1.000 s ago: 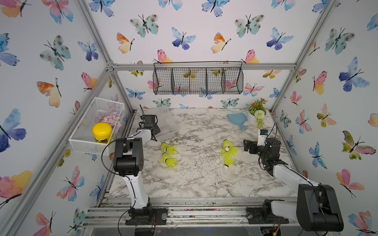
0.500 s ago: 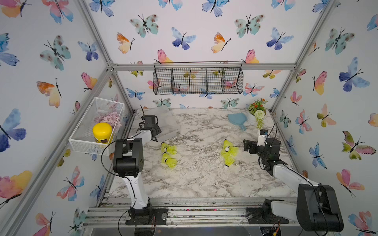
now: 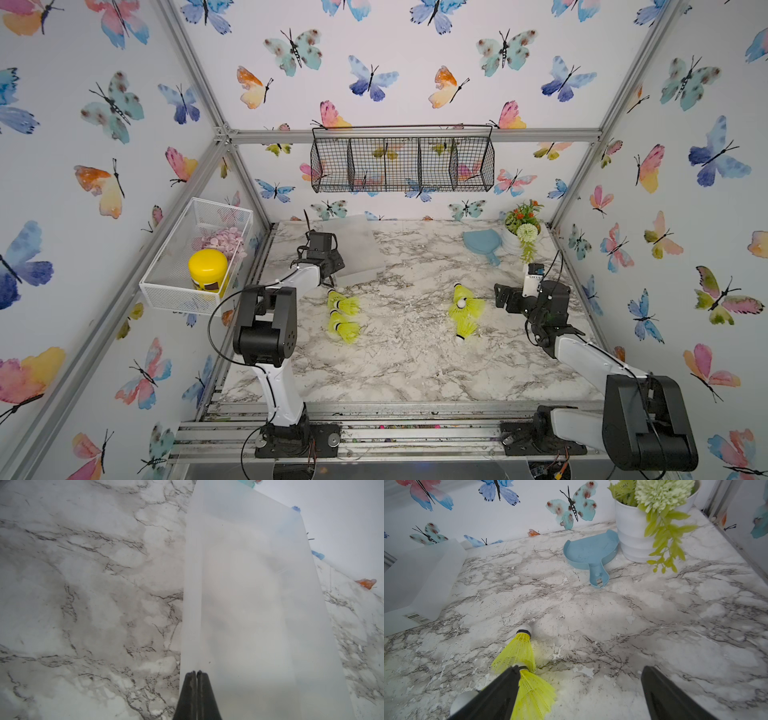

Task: Put the shuttlecocks into the storage box
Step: Move the storage box to the center of the board.

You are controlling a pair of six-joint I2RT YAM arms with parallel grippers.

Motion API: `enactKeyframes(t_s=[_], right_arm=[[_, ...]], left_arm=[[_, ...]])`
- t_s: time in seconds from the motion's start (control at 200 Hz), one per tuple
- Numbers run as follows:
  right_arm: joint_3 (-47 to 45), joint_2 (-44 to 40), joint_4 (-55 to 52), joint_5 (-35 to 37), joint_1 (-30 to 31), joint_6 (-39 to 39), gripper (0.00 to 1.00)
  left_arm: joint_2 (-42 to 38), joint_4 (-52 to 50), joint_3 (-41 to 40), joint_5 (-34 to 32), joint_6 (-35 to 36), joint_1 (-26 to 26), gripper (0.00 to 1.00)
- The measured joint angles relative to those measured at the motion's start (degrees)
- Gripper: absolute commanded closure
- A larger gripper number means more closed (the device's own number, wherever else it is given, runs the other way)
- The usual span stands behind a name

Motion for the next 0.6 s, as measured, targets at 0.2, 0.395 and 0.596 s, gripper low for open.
enactKeyframes(t_s=[0.2, 0.395, 0.596], right_arm=[[0.0, 0.0, 0.0, -0.4, 0.0, 0.0, 0.02], [0.0, 0.0, 0.0, -0.7, 0.0, 0.0, 0.02], [0.0, 0.0, 0.0, -0.8, 0.0, 0.1, 0.02]], left_arm=[[0.0, -0.1, 0.5, 1.6, -0.7, -2.9, 1.0], [0.0, 0.0, 1.8, 3.9, -1.5, -6.3, 1.0], [-0.2, -0.5, 1.6, 5.4, -2.6, -11.3, 1.0]])
